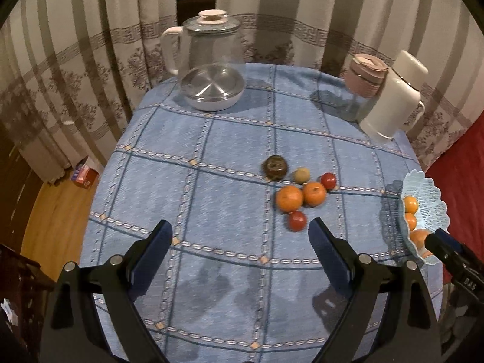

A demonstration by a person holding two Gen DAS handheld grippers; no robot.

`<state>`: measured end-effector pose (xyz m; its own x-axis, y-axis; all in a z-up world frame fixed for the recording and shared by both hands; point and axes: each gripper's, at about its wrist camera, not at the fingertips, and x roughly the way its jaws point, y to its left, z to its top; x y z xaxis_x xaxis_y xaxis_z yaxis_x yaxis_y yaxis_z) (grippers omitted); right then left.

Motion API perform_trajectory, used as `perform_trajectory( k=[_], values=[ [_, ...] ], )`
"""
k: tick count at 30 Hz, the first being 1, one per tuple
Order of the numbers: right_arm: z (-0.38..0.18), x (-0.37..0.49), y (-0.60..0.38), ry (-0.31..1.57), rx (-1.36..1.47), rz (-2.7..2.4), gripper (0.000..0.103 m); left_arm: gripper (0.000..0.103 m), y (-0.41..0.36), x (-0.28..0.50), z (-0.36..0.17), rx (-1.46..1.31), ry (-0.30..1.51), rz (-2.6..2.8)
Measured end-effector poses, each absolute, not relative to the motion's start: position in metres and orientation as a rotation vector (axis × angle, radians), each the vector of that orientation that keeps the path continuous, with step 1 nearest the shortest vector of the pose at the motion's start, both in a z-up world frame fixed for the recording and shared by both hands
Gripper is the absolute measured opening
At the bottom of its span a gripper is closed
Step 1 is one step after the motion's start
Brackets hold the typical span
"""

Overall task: Organize fruits
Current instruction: 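Withdraw both tools from the basket back over the table, then move the right tool to the large orange and close on it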

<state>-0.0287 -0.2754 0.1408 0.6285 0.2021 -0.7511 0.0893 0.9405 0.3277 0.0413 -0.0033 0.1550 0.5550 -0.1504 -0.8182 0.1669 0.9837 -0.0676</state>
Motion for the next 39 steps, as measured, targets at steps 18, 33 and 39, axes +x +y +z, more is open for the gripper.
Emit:
perform_trajectory(
  k=[18, 33, 39],
  values=[
    [0.095, 0.062, -0.2, 0.996, 0.237, 0.118, 0.061, 0.091, 0.06, 0.057, 0.142, -0.023, 0.996, -0.166],
    [0.048, 0.12, -0.172, 1.076, 0.138, 0.101, 0.052, 0.091, 0.094, 0.072, 0.132, -0.035, 1.025, -0.152],
    [0.042, 0.13, -0.162, 1.088, 0.103, 0.102, 0.047, 0.091, 0.094, 0.08, 0.127, -0.03, 1.034, -0.168]
  ],
)
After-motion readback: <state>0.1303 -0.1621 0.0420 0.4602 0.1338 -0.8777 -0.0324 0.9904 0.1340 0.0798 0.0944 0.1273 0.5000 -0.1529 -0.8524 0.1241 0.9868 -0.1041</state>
